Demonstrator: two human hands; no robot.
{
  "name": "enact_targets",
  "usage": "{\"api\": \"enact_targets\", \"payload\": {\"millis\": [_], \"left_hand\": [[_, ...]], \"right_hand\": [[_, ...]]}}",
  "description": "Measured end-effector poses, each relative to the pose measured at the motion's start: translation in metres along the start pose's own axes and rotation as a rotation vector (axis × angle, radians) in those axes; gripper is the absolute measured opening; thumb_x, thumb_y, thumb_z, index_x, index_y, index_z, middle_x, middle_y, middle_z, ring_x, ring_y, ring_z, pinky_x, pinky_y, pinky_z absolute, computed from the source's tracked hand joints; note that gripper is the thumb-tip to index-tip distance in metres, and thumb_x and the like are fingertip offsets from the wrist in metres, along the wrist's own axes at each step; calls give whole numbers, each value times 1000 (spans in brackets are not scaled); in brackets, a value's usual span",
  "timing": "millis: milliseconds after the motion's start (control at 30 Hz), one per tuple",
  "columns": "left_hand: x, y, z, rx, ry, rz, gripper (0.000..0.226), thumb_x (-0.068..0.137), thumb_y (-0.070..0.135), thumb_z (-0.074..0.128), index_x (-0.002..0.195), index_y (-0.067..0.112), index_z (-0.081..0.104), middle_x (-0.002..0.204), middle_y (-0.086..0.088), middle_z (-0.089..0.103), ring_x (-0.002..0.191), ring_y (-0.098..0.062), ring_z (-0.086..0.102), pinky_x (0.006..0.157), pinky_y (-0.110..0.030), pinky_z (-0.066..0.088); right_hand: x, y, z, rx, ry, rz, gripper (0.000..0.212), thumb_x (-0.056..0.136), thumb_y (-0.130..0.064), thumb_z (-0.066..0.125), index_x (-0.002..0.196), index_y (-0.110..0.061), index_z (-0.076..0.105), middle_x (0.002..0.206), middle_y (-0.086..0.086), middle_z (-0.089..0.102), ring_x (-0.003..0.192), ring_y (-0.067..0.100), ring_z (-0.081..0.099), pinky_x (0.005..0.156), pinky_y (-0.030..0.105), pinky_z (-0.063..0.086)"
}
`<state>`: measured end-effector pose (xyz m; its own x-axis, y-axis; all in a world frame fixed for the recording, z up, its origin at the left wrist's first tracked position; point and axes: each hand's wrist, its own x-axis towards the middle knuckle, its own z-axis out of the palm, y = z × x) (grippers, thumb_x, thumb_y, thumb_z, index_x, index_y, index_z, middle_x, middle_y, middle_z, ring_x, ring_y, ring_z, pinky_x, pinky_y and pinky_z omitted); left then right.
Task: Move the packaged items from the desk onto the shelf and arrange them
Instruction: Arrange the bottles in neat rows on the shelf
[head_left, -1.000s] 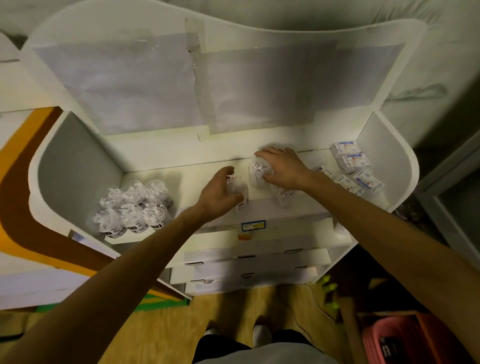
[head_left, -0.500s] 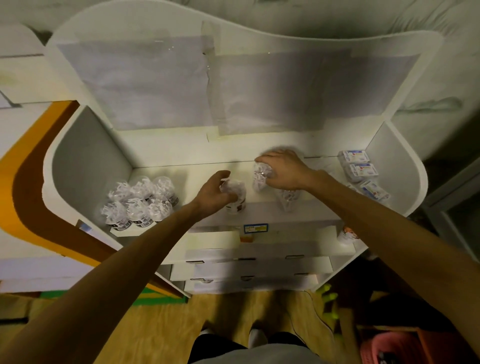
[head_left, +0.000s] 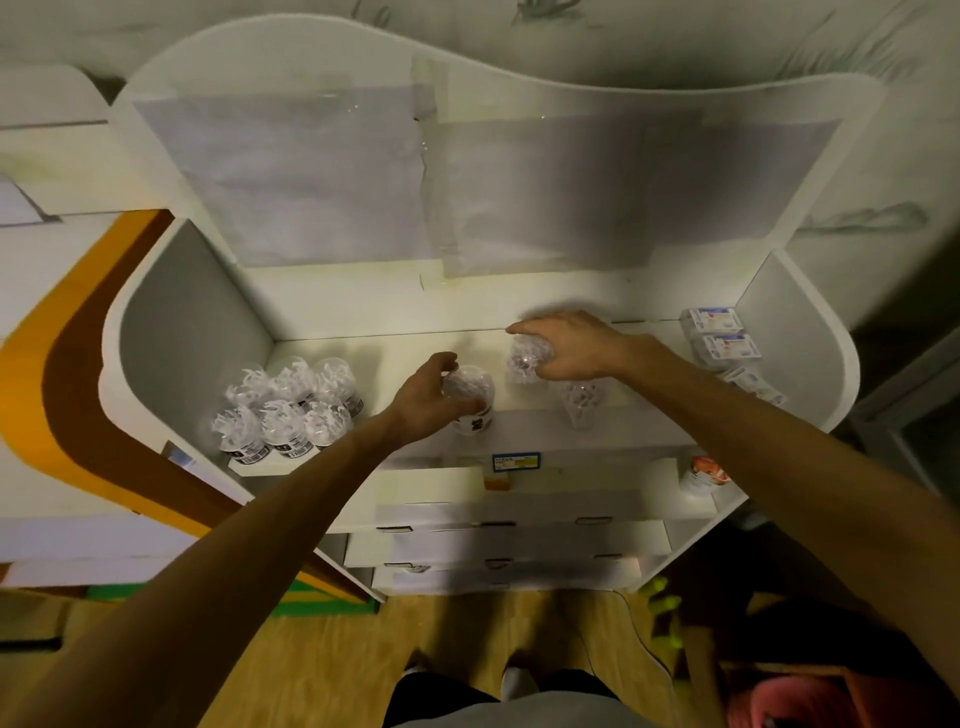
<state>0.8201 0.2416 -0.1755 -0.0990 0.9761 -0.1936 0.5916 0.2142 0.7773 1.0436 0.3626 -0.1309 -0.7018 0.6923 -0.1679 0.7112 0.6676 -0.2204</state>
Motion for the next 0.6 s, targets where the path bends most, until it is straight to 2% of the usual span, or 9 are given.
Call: {"api": "enact_targets", "payload": {"millis": [33, 100, 200, 267, 333, 400, 533, 600], "left_hand": [[0, -2, -1, 6, 2, -1, 86, 77, 32, 85, 147, 16, 37, 142, -2, 49, 122, -24, 54, 103, -40, 48], [0, -3, -3, 5, -5, -2, 87, 77, 32, 85, 147, 16, 37, 143, -2, 49, 122, -24, 54, 103, -40, 48], [2, -2, -3, 7, -24, 0, 87, 78, 31, 84, 148, 16, 35, 144, -4, 48, 124, -24, 53, 105, -41, 48], [2, -1, -3, 2, -40, -1, 87, 79, 30, 83, 149, 15, 33, 146, -5, 46, 125, -25, 52, 106, -42, 47], [3, -1, -3, -11, -56, -11, 88, 80, 27, 82, 150, 14, 31, 147, -6, 44, 127, -26, 50, 106, -41, 46], [4, 0, -3, -30, -68, -21, 88, 80, 25, 83, 150, 14, 30, 148, -7, 43, 127, -26, 50, 106, -41, 46], [7, -1, -4, -77, -73, -52, 92, 79, 20, 84, 151, 13, 28, 148, -7, 43, 128, -25, 49, 104, -37, 46], [7, -1, -4, -88, -79, -55, 93, 78, 19, 84, 152, 14, 28, 149, -7, 42, 129, -25, 48, 105, -38, 46]], "right_hand": [[2, -1, 1, -12, -4, -1, 68, 88, -38, 65, 151, -30, 40, 156, 1, 42, 141, 24, 40, 114, 43, 36], [7, -3, 5, -90, 54, -8, 66, 87, -58, 60, 144, -28, 50, 145, 2, 54, 130, 24, 50, 108, 43, 41], [16, -6, 11, -295, 194, 97, 78, 80, -84, 39, 120, -24, 66, 116, 2, 70, 107, 23, 61, 96, 40, 45], [20, -10, 18, -334, 259, 145, 85, 81, -87, 24, 111, -24, 72, 101, 3, 72, 96, 22, 62, 92, 40, 47], [22, -10, 23, -284, 281, 166, 89, 81, -88, 18, 107, -24, 75, 96, 4, 73, 94, 23, 62, 89, 41, 49], [22, -5, 22, -220, 275, 174, 89, 80, -87, 19, 107, -23, 75, 97, 2, 73, 93, 21, 62, 87, 40, 51], [21, -1, 20, -132, 263, 178, 77, 82, -84, 30, 95, -22, 74, 85, -2, 72, 73, 15, 60, 74, 35, 54], [20, -4, 19, -170, 297, 194, 72, 85, -82, 35, 90, -22, 74, 83, -1, 72, 72, 16, 59, 76, 35, 52]]}}
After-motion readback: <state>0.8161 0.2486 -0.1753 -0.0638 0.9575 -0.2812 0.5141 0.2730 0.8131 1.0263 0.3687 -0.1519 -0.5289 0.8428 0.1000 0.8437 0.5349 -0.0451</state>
